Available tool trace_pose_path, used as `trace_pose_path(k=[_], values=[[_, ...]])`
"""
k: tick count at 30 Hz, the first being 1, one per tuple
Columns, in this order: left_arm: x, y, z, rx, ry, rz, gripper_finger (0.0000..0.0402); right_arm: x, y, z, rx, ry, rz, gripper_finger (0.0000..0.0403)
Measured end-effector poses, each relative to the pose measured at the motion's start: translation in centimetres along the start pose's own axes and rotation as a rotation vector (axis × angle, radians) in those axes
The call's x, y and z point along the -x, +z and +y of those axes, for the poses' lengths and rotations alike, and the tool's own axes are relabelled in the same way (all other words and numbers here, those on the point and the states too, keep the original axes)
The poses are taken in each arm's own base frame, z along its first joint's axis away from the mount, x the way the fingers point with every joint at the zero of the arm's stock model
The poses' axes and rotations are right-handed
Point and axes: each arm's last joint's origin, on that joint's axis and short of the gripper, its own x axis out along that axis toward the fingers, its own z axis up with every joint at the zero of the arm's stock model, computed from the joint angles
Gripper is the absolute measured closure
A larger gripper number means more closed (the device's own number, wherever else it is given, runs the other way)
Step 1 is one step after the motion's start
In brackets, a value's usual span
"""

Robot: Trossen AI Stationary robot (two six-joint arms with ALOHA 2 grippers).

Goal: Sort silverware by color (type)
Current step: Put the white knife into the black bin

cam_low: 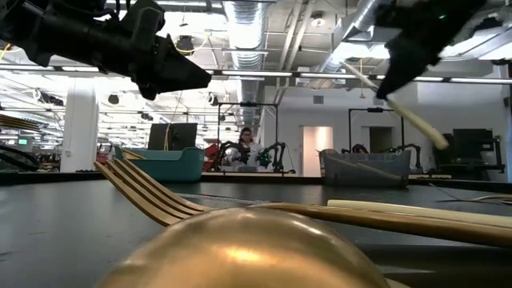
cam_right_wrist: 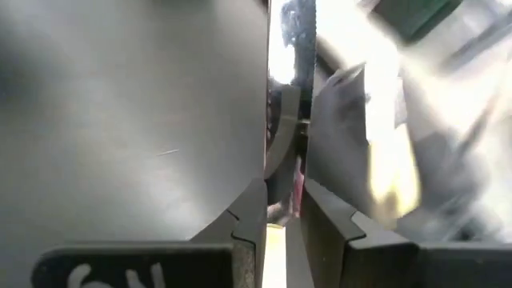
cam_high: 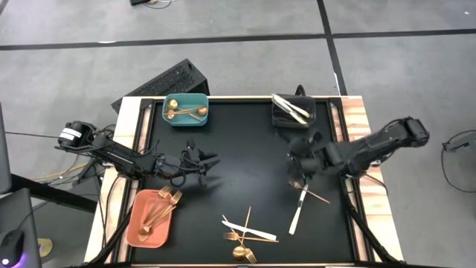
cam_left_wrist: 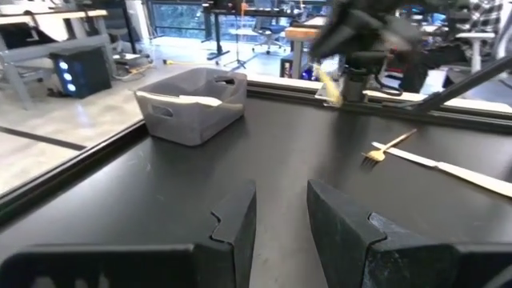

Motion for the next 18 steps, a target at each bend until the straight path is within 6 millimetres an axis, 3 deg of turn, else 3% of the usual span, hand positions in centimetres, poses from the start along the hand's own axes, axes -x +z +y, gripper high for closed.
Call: trace_pose_path(k=[5, 11, 15, 18], values=[[0.0, -0.1, 0.0, -0.008, -0.017, 0.015, 0.0301, -3.5, 2.9, -3.2, 0.170, -0.125, -0.011, 0.0316], [0.0, -0.2, 0.0, 0.006, -0.002, 0.018, 0.0301, -8.0, 5.6, -8.0, 0.267, -0.089, -0.010, 0.0316], [0.0, -0.4, 0.0, 0.010, 0.002, 0.037, 0.0301, -11.1, 5.9, -11.3, 0.255, -0.083, 0.020, 0.0316], [0.0, -0.8, 0.1, 0.027, 0.013, 0.069, 0.0301, -13.1, 4.9, -13.1, 0.241, -0.074, 0.100, 0.0315]])
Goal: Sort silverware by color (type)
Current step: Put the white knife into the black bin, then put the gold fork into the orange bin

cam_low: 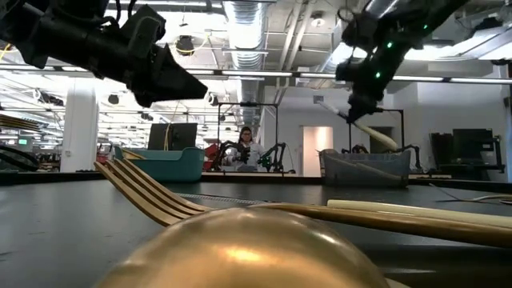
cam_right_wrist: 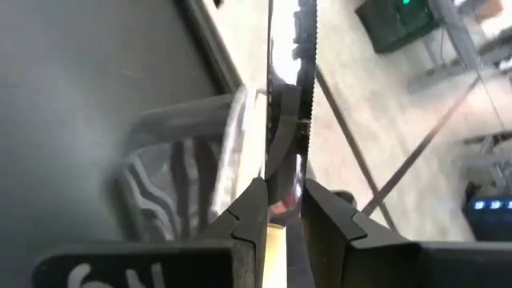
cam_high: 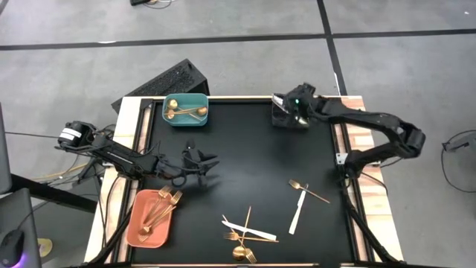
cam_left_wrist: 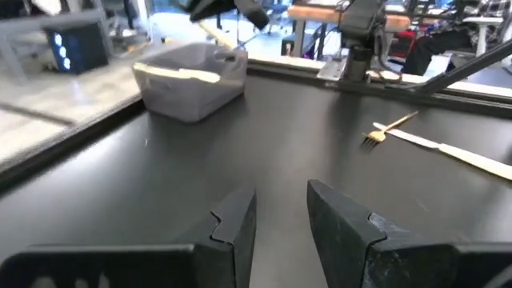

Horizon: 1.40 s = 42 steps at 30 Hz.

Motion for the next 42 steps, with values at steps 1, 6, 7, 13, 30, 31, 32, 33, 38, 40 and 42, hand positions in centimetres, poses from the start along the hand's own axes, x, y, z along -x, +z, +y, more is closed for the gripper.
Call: trace_pose_path(k=[1, 6, 7, 13, 30, 31, 32, 33, 38, 40, 42], values=[[0.0, -0.1, 0.1, 0.009, 0.019, 0.011, 0.0301, -0.6, -0.1, -0.3, -0.014, 0.000, 0.007, 0.0314], [0.0, -1.0, 0.5, 0.028, 0.116, 0.068, 0.0301, -3.9, -1.2, -0.4, -0.027, 0.080, 0.091, 0.0284], [0.1, -1.1, 0.6, 0.031, 0.124, 0.076, 0.0301, -4.3, -1.3, -0.3, -0.017, 0.084, 0.101, 0.0273], [0.1, -1.2, 0.7, 0.022, 0.136, 0.089, 0.0301, -5.5, -1.6, 0.4, 0.016, 0.037, 0.169, 0.0216], [0.2, -1.8, 0.8, 0.020, 0.132, 0.147, 0.0301, 3.8, -6.7, 7.8, -0.435, 0.366, 0.367, 0.0244], [0.2, -1.9, 0.8, 0.018, 0.132, 0.151, 0.0301, 4.5, -7.3, 8.8, -0.418, 0.385, 0.377, 0.0246], [0.2, -1.9, 0.8, 0.017, 0.126, 0.155, 0.0301, 5.1, -7.9, 9.8, -0.400, 0.403, 0.384, 0.0249], [0.2, -1.9, 0.7, 0.019, 0.117, 0.158, 0.0301, 5.7, -8.4, 10.7, -0.379, 0.421, 0.390, 0.0251], [0.0, -1.6, 0.9, -0.008, 0.117, 0.138, 0.0301, 8.4, -10.2, 14.1, -0.311, 0.499, 0.397, 0.0263], [-0.1, -1.5, 1.1, -0.019, 0.125, 0.128, 0.0301, 9.3, -10.5, 15.1, -0.300, 0.525, 0.387, 0.0267], [-0.3, -1.2, 1.3, -0.016, 0.130, 0.112, 0.0301, 10.1, -10.7, 15.7, -0.300, 0.549, 0.377, 0.0270]])
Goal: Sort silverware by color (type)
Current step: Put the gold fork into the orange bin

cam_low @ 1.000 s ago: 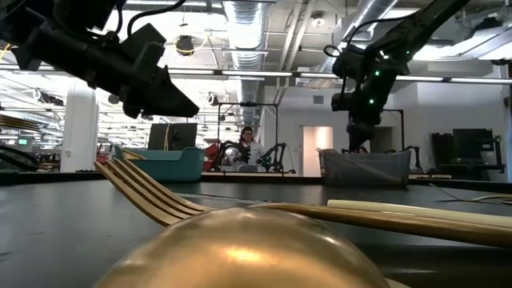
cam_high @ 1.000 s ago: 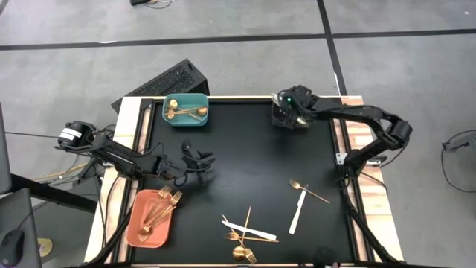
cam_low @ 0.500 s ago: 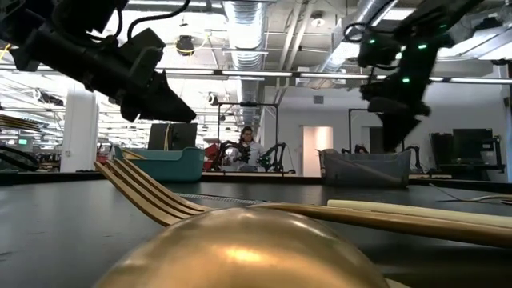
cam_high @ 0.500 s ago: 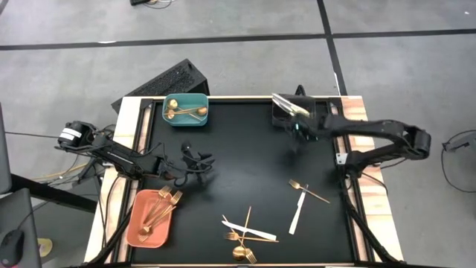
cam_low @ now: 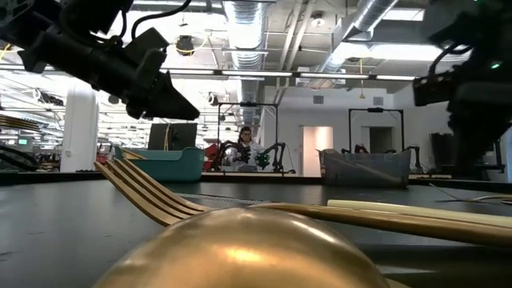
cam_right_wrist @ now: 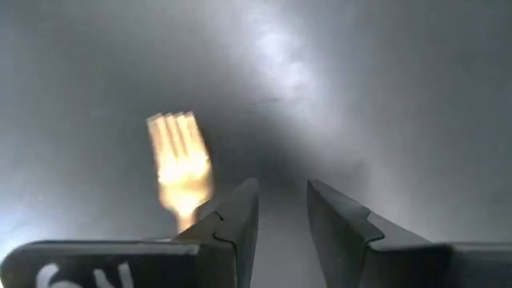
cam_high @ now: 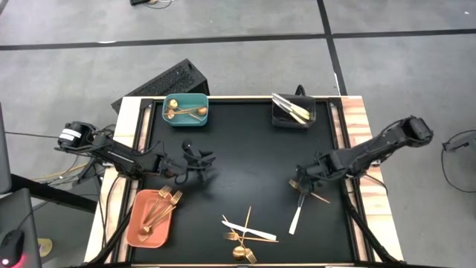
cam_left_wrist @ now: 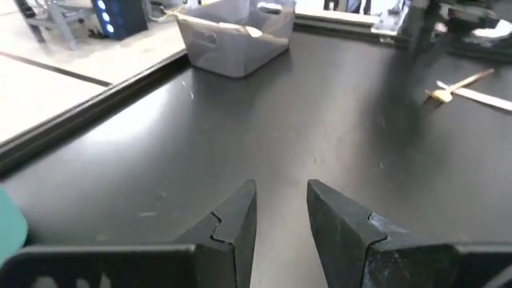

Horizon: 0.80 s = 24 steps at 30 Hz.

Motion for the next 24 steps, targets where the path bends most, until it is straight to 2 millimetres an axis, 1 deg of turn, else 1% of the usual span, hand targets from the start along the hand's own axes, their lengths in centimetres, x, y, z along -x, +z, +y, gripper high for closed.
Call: trace_pose_path(k=[4, 9, 13, 16, 19, 24], values=[[-0.2, 0.3, 0.1, 0.014, -0.023, -0.015, 0.0301, 0.3, -1.0, 1.1, -0.012, 0.034, -0.012, 0.0271], [-0.2, 0.3, 0.1, 0.021, -0.033, -0.012, 0.0301, 0.7, -1.7, 2.2, -0.002, 0.097, -0.035, 0.0271], [-0.2, 0.3, 0.1, 0.033, -0.033, -0.009, 0.0301, 0.9, -2.5, 2.9, -0.007, 0.119, -0.030, 0.0271], [-0.2, 0.3, 0.2, 0.034, -0.033, -0.009, 0.0301, 0.2, -3.4, 3.1, -0.001, 0.094, -0.007, 0.0271], [-0.2, 0.3, 0.2, 0.026, -0.032, -0.010, 0.0301, -0.9, -4.0, 3.4, 0.027, 0.052, 0.020, 0.0271], [-0.2, 0.3, 0.2, 0.015, -0.029, -0.011, 0.0301, -2.4, -4.0, 4.1, 0.032, 0.006, 0.028, 0.0271]])
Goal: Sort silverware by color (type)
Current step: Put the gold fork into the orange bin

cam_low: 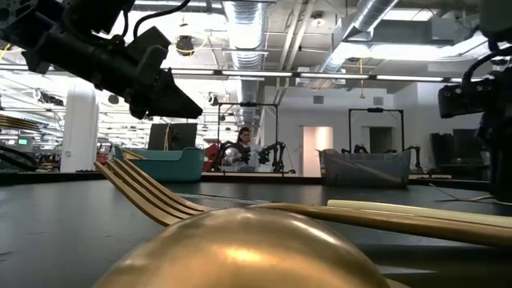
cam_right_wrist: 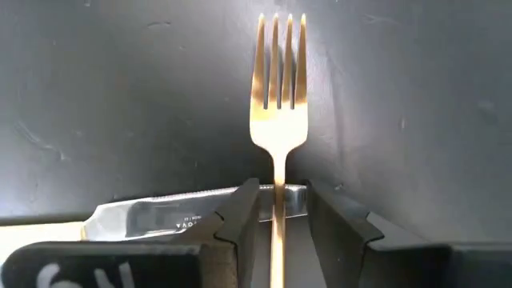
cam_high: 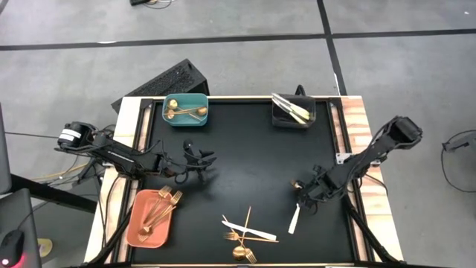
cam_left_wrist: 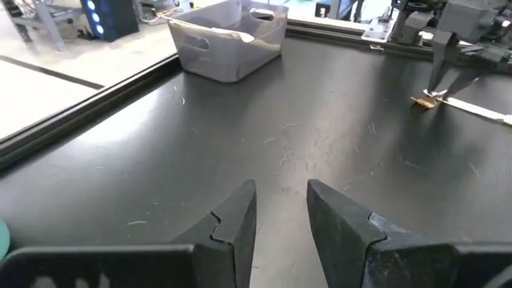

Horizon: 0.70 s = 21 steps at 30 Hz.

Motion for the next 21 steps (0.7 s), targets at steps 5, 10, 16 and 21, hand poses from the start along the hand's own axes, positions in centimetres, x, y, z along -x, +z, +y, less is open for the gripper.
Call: trace_pose_path(k=[5, 10, 16, 21], values=[[0.0, -0.1, 0.0, 0.013, 0.005, 0.004, 0.0301, -0.9, 0.6, 0.6, 0.007, -0.001, -0.046, 0.0275], [0.1, -0.2, 0.5, 0.040, 0.127, -0.010, 0.0301, -1.0, 1.3, 0.7, -0.006, -0.027, -0.197, 0.0318], [0.5, 0.3, 0.8, 0.070, 0.178, -0.044, 0.0301, -1.2, 2.9, 0.8, -0.025, -0.003, -0.303, 0.0388], [0.8, 0.9, 0.8, 0.052, 0.170, -0.067, 0.0301, -1.2, 4.9, 0.8, -0.078, 0.021, -0.435, 0.0372]])
